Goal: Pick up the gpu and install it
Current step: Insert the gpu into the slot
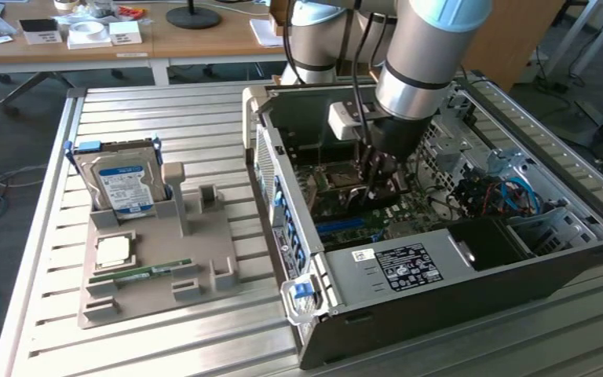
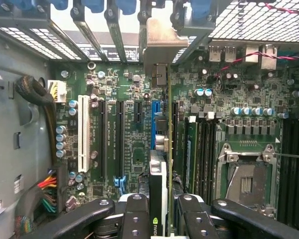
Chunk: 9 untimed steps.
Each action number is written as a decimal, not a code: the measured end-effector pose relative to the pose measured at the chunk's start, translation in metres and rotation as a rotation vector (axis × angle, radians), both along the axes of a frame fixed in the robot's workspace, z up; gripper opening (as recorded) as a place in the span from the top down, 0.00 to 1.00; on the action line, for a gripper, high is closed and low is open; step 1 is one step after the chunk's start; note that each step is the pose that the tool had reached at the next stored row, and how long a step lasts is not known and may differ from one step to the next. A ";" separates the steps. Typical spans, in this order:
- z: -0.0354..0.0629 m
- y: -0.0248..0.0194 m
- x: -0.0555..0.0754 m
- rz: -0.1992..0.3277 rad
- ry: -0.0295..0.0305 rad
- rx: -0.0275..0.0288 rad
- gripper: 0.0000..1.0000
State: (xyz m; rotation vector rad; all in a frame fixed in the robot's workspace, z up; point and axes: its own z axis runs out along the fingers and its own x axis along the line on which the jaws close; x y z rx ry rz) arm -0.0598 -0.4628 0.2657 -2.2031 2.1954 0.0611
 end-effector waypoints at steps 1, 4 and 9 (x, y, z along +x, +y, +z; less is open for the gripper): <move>-0.0016 0.0002 0.000 0.000 0.0000 0.0001 0.73; -0.0039 0.0006 0.000 0.000 0.0001 -0.0002 0.73; -0.0041 0.0010 -0.002 0.000 0.0001 -0.0003 0.73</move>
